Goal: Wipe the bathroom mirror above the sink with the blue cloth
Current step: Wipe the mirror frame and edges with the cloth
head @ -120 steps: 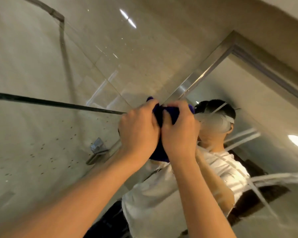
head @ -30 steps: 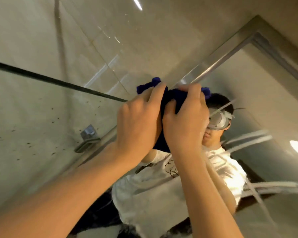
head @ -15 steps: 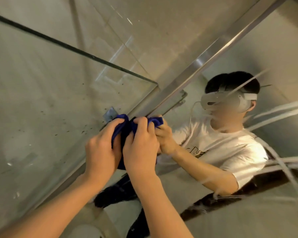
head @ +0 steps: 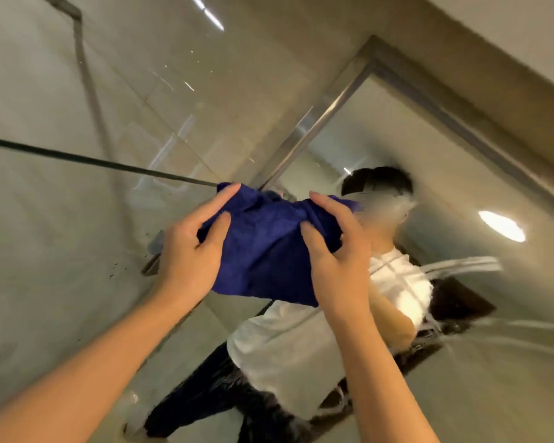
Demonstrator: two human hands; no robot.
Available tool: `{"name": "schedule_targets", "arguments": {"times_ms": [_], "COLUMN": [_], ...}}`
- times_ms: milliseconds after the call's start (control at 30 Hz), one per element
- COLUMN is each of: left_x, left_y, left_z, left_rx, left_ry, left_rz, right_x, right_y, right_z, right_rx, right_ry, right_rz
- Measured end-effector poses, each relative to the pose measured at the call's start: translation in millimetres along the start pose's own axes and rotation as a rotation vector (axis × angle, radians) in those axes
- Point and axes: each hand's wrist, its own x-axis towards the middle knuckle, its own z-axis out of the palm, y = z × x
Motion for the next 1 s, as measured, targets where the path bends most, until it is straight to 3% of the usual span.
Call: {"name": "schedule_targets", "arguments": {"times_ms": [167, 333, 533, 767, 1000], "left_x": [27, 66, 105, 135, 151], "left_y": [45, 96, 125, 117, 86], "left_z": [24, 68, 110, 137, 158], "left_rx": [-0.304, -0.315, -0.211, -0.115, 0.253], "left_ry": [-0.06, -0.151, -0.132, -0.129, 0.148], "left_rz": [-0.027, 0.176, 0.409, 0.503, 0.826], "right_x": [14, 51, 87, 104, 113], "right_y": [-16, -31, -35, -22, -4], "right_z": [-42, -70, -90, -92, -82], "right_rx": [-0.022, -0.042, -0.22, -0.344, -0.528], "right_ry": [0.164, 0.408, 0.52, 0.49, 0.487], "right_rz": [-0.112, -0.189, -0.221, -0.189, -0.272]}}
